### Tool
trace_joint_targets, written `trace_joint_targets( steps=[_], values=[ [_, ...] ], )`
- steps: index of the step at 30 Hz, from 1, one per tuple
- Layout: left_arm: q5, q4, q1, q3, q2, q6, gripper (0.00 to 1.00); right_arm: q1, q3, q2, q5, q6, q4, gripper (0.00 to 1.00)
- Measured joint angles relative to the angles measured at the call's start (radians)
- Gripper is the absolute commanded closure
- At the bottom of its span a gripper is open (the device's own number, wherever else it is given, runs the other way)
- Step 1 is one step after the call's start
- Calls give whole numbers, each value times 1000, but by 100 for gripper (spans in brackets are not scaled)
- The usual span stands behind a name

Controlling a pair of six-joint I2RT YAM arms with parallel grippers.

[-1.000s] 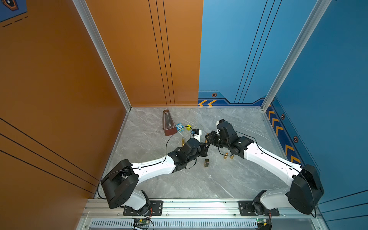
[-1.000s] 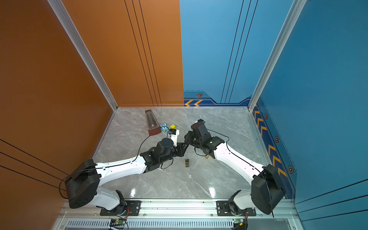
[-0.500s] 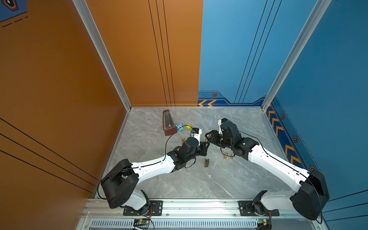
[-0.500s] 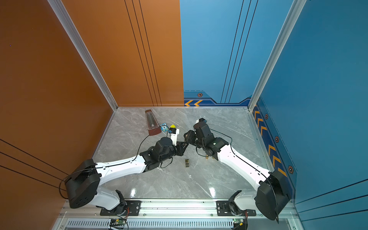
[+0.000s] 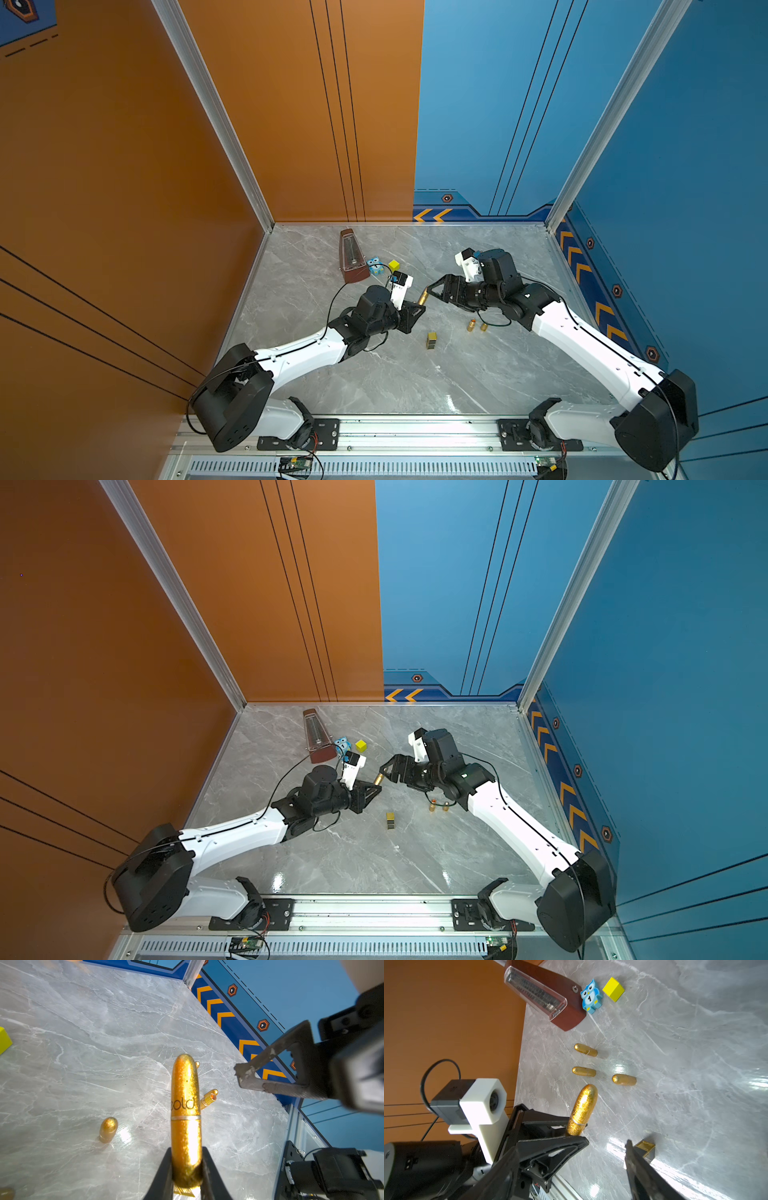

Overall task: Open the lipstick cap
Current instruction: Open the cover of the lipstick.

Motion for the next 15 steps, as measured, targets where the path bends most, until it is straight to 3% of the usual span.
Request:
trace_joint_targets(
  steps=[7,15],
  values=[
    [123,1,9,-12,-31,79,100,-39,-58,-2,-162,-13,6,24],
    [191,1,8,-12,-31,104,100,-107,-128,-18,-234,49,78,42]
  ],
)
